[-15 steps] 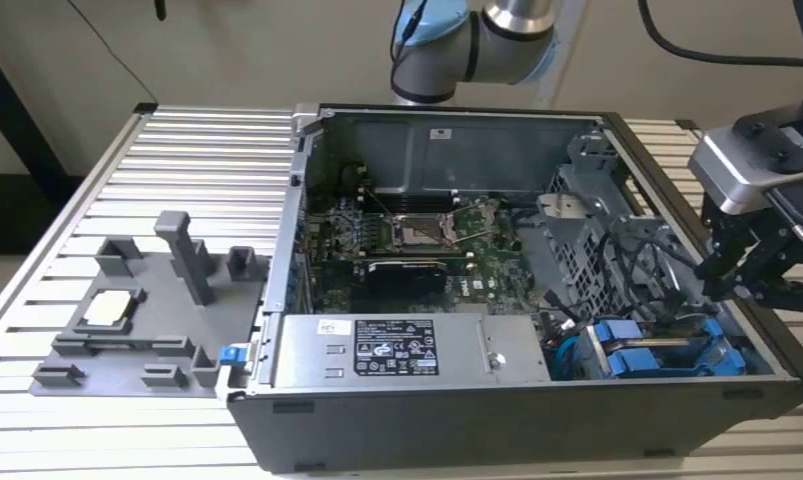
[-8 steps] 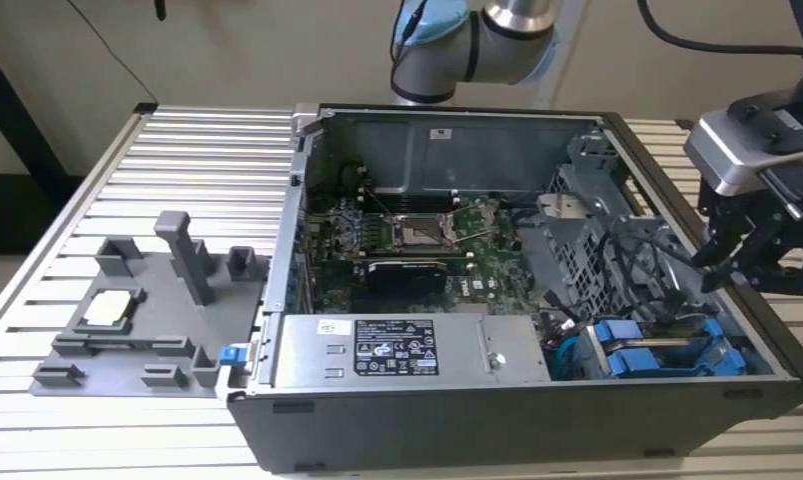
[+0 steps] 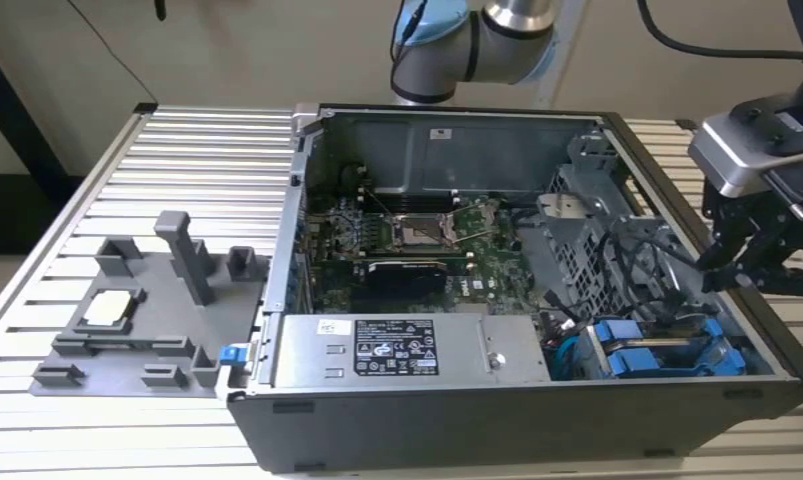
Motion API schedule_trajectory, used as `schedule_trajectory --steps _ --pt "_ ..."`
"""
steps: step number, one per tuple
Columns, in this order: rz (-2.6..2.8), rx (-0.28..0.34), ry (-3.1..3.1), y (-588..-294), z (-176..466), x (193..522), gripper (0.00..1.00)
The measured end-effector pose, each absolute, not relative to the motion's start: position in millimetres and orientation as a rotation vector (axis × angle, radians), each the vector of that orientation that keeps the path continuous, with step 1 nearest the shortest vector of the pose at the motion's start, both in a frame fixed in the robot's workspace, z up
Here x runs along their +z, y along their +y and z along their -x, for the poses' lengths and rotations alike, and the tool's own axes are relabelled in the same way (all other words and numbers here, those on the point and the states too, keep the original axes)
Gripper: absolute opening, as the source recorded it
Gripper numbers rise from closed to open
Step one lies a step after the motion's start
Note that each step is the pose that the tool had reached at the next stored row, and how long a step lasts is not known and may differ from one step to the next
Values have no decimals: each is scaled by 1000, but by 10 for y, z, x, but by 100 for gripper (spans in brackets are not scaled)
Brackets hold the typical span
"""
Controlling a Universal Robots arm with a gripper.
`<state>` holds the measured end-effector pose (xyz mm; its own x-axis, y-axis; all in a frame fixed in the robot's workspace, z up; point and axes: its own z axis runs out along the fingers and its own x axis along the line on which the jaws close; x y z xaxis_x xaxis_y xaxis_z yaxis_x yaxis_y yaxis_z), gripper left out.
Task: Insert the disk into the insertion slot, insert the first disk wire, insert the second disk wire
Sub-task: 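Insert the second disk wire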
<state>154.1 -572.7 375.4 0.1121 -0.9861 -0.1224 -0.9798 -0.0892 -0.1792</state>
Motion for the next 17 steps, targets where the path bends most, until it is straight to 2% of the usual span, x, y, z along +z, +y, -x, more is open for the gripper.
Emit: schedule_trajectory --steps 7,10,13,14,17 --pt "2209 -101 1982 -5690 -1553 3745 29" --pt "2212 -105 1984 -5674 -1553 3744 29" --pt "2213 -107 1985 -5672 -1554 3743 27" --pt "2213 -107 1985 -5672 -1555 3743 20" --pt "2214 -108 1985 -5671 -1556 3742 20"
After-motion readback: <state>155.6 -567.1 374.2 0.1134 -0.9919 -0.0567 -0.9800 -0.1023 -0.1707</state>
